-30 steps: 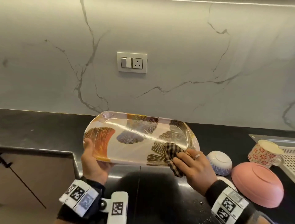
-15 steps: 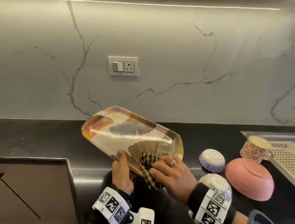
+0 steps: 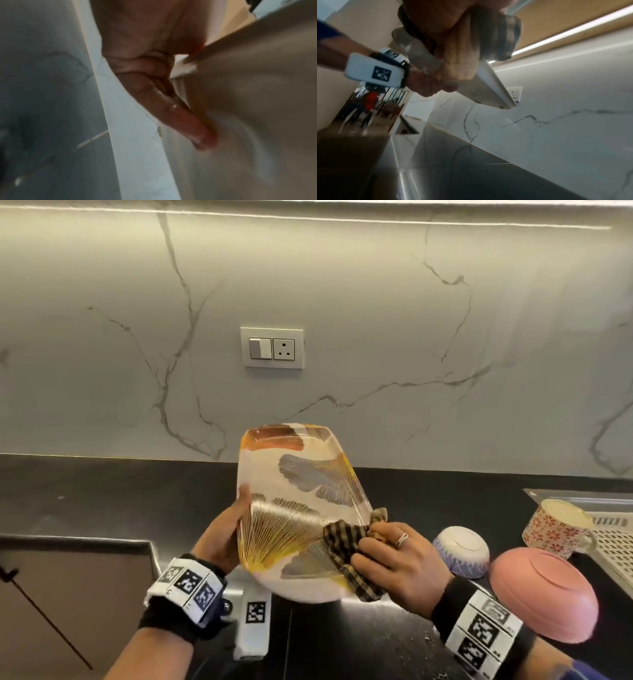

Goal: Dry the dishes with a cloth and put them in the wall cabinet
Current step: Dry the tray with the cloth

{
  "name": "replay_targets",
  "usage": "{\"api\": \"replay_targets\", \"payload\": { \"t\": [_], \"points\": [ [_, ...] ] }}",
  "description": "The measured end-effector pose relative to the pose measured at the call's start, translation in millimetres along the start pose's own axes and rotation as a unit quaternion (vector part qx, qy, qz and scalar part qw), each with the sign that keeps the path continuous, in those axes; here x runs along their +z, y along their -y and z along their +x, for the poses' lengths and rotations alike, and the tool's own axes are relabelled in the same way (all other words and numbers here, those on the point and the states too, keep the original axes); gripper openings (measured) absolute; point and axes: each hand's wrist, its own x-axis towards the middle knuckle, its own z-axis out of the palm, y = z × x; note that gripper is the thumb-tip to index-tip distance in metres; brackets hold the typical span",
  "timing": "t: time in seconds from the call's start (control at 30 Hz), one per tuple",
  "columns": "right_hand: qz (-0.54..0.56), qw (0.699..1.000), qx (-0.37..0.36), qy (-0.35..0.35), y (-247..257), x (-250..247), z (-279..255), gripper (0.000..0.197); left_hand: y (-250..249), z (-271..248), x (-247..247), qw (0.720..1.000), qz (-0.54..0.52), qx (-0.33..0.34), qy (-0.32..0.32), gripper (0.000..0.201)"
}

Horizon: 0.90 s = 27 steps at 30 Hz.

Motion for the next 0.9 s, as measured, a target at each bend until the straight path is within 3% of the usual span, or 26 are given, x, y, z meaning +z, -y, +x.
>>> {"api": "replay_targets", "payload": {
  "t": [0.07, 0.1, 0.23, 0.33, 0.37, 0.53, 0.63, 0.73, 0.8, 0.83, 0.9],
  "points": [
    [-0.001, 0.998, 0.050, -0.025, 6, 2, 9, 0.012, 13, -12, 15, 0.985, -0.138, 0.040, 0.091, 0.081],
    [-0.007, 0.997, 0.070, -0.034, 10, 5, 14, 0.015, 27, -20, 26, 0.979, -0.177, 0.064, 0.082, 0.084],
    [-0.029, 0.994, 0.103, -0.039, 36, 19, 33, 0.018, 79, -42, 70, 0.978, -0.165, 0.123, -0.036, 0.095],
    [-0.012, 0.994, 0.105, -0.017, 46, 27, 31, 0.013, 84, -31, 63, 0.962, -0.112, 0.137, -0.207, 0.056],
    [0.000, 0.996, 0.090, -0.008, 45, 29, 28, 0.014, 81, -27, 55, 0.960, -0.097, 0.137, -0.225, 0.050],
    [0.081, 0.996, 0.033, -0.020, 15, 30, 5, 0.020, 61, -34, 23, 0.976, -0.059, 0.119, -0.175, 0.050],
    [0.059, 0.997, 0.014, -0.041, -3, 18, -3, 0.017, 35, -38, 10, 0.988, -0.040, 0.105, -0.107, 0.052],
    [-0.001, 0.999, 0.028, -0.040, -3, 14, 7, 0.012, 33, -45, 26, 0.991, -0.076, 0.093, -0.062, 0.046],
    [-0.017, 0.998, 0.054, -0.038, 6, 20, 16, 0.017, 50, -47, 49, 0.985, -0.137, 0.100, -0.030, 0.055],
    [-0.019, 0.997, 0.060, -0.035, 10, 24, 17, 0.018, 57, -45, 57, 0.980, -0.161, 0.110, -0.048, 0.054],
    [-0.029, 0.997, 0.064, -0.020, 20, 30, 18, 0.020, 65, -38, 60, 0.963, -0.177, 0.147, -0.142, 0.037]
  ]
}}
